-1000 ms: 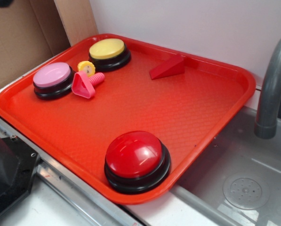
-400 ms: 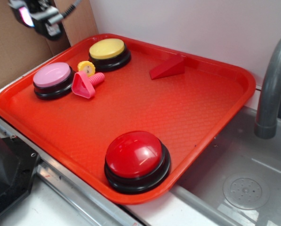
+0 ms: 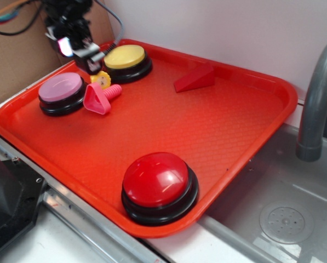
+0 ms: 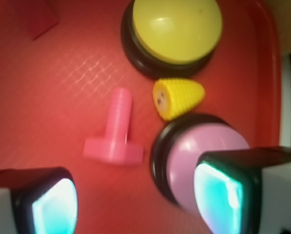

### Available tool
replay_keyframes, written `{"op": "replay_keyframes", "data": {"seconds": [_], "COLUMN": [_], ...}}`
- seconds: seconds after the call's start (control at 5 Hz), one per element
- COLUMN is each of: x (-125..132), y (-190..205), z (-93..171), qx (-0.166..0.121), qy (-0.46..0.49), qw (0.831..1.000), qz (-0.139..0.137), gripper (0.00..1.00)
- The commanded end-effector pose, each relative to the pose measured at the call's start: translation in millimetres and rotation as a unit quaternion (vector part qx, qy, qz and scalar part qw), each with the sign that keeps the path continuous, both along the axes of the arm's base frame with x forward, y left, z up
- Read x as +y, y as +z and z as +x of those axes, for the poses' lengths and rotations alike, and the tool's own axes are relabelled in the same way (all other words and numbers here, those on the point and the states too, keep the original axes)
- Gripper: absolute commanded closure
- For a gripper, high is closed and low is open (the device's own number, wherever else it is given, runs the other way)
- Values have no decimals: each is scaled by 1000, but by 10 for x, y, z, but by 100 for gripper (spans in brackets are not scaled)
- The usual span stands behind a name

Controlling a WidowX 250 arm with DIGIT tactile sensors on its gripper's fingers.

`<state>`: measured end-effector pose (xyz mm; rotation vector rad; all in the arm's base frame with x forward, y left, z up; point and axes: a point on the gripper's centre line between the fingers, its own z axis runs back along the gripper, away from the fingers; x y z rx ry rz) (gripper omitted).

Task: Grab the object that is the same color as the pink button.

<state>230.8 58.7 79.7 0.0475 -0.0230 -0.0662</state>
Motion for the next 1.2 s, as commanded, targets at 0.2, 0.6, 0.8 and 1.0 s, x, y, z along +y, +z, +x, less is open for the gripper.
{"op": "replay_keyframes", "data": {"seconds": [0.2, 0.6, 0.8, 1.0], "x": [-121, -306, -333, -266], "y": [-438, -449, -446, -457], "z": [261, 217, 196, 169], "qx": [7, 4, 2, 5], "qy": [-30, -36, -24, -9], "qw": [999, 999, 1000, 1000], "qz": [15, 8, 6, -6], "gripper": [0, 0, 17, 97]}}
